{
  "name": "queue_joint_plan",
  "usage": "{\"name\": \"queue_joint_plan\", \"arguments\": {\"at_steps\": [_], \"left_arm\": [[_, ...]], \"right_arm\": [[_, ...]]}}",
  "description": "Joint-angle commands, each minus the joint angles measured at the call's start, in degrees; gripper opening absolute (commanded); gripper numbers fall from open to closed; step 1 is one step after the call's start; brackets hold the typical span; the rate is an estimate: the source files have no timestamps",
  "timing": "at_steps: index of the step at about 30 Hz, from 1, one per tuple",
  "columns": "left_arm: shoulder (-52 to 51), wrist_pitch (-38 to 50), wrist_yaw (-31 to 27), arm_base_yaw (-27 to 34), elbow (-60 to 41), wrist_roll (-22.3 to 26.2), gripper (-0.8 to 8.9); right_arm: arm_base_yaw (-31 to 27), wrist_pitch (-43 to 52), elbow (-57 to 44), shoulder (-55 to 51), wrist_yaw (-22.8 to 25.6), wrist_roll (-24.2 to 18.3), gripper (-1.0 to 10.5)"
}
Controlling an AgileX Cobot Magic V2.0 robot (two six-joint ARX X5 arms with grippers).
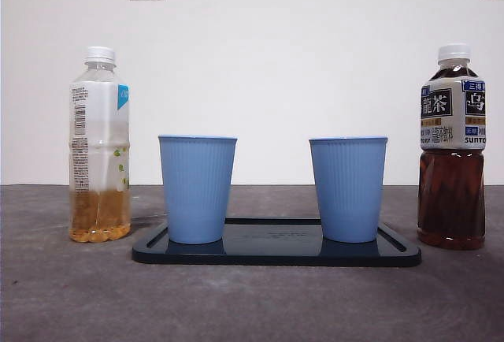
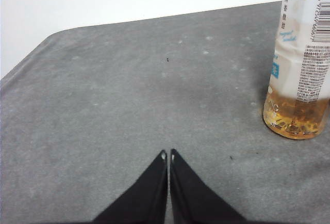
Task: Pour the drink into the cup
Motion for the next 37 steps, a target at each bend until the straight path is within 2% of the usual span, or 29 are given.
{"name": "queue_joint_plan", "arguments": {"at_steps": [1,9,37], "left_arm": [[-0.1,-0.3,0.0,0.2,-0.9,0.1,0.07],[-0.1,-0.3,0.0,0.2,-0.9,0.1,0.07],[-0.1,-0.3,0.0,0.1,-0.9,0.1,0.07]], "right_arm": [[-0.1,-1.3,-0.4,-0.1,0.9,-0.7,0.1],[-0.1,-8.2,-0.4,-0.1,1.7,-0.6,0.1],[-0.1,-6.8,-0.4,-0.1,1.7,-0.5,0.1]]}}
